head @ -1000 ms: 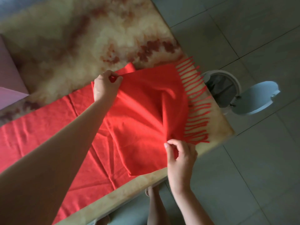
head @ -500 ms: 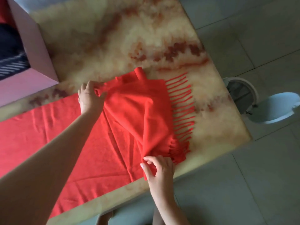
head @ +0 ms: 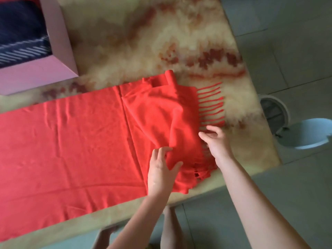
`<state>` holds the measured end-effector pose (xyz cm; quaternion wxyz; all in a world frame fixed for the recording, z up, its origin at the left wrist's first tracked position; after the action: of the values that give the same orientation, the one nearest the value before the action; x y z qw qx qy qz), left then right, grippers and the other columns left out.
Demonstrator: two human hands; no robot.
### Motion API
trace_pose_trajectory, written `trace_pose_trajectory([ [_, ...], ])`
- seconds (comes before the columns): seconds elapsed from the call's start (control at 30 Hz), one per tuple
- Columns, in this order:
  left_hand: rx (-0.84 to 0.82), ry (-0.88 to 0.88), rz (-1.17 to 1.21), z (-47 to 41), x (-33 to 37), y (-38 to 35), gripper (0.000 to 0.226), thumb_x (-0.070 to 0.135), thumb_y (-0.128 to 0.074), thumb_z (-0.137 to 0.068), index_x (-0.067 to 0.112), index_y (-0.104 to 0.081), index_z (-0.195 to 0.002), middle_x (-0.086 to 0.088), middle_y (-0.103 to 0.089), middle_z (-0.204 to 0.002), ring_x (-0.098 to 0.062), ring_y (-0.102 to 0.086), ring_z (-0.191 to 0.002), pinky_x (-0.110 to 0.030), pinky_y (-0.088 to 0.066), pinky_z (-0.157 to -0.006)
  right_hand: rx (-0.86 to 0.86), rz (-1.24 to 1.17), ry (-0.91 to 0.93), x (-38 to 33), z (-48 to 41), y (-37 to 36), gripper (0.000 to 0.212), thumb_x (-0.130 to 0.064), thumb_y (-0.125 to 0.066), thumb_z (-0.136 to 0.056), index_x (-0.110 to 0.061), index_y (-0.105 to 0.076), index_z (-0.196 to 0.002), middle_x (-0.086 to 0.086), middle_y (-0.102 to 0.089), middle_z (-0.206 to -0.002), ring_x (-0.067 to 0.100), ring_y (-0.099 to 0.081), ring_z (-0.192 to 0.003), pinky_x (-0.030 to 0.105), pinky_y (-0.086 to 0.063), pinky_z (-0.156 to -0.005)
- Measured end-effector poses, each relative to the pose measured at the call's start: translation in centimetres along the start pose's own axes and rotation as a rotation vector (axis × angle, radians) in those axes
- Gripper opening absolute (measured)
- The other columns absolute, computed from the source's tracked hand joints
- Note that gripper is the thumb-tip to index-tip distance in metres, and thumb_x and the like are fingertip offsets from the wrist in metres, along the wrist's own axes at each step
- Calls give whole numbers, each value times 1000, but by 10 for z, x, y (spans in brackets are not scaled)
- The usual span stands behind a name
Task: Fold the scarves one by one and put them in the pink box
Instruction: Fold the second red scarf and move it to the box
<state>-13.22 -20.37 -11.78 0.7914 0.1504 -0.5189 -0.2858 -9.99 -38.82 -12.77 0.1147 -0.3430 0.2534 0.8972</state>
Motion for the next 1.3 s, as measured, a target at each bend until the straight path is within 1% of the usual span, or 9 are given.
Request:
trace_pose_trajectory([
  [0.17,87,70,84,-3,-4,2,53,14,-78,-69,24,-48,-111,11,-56,-102,8,-51,-78,-17,-41,-67,-75,1,2,0,-9,5,36,-10,-73,-80,-14,-60,-114,2,-60,-85,11,-58,-77,22,-46,-74],
  [0.37,114,50,140,7,-4,-3,49,9,-77,-70,24,-45,-104,11,-54,-96,-7,-55,-77,-28,-49,-71,-125,127,118,-16,-26,5,36,-19,-74,-79,-16,-62,-113,9,-60,-95,17,-58,-85,30,-47,-80],
  [0.5,195,-78,-28,19,-7,-9,28,5,-75,-70,21,-59,-86,3,-45,-108,-12,-50,-94,-22,-43,-81,-163,95,147,-41,-41,-7,46,-16,-74,-79,-15,-56,-121,10,-59,-97,16,-57,-85,25,-47,-79],
  [0.6,198,-135,-139,31,-6,-21,24,19,-81,-63,26,-64,-77,4,-44,-103,-11,-41,-93,-24,-38,-85,-180,44,156,-59,-50,-16,47,-11,-71,-81,-14,-52,-124,-1,-60,-84,8,-57,-71,13,-45,-59],
  [0.7,183,-51,-161,39,-2,-33,43,42,-85,-53,31,-63,-89,3,-42,-106,-16,-43,-96,-28,-40,-84,-209,80,166,-69,-59,-24,47,-6,-69,-81,-13,-50,-124,-2,-58,-80,9,-58,-66,18,-46,-55],
  [0.83,157,44,-261,45,-2,-45,67,43,-86,-45,30,-57,-103,1,-42,-116,-21,-45,-103,-35,-44,-84,-151,373,311,-70,-71,-30,45,-4,-71,-77,-9,-57,-119,0,-59,-78,17,-57,-71,24,-46,-66],
  [0.9,181,52,-250,45,-4,-47,62,34,-87,-47,29,-56,-100,0,-41,-116,-20,-43,-101,-36,-45,-82,-93,504,408,-72,-77,-27,45,-9,-72,-77,-12,-60,-120,4,-60,-89,17,-56,-84,19,-41,-70],
  [1.07,264,51,-173,44,-10,-44,33,24,-85,-57,26,-64,-82,3,-45,-112,-17,-43,-96,-33,-45,-80,-5,735,576,-81,-93,-30,51,-21,-75,-76,-20,-60,-124,7,-48,-107,32,-49,-113,36,-31,-107],
  [1.3,286,73,-4,48,-17,-40,16,24,-83,-64,24,-69,-72,9,-47,-112,-5,-37,-98,-26,-43,-83,12,888,625,-100,-105,-35,28,-24,-73,-77,-20,-66,-104,10,-46,-123,30,-39,-121,21,-15,-101],
])
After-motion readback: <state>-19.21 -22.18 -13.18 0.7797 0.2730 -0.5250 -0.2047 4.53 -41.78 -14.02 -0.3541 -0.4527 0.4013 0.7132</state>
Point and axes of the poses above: each hand's wrist, its own z-axis away from the middle knuckle, its own y-axis out of the back of the hand, x = y × z, the point moved 2 cm from there along -z, towards the middle knuckle
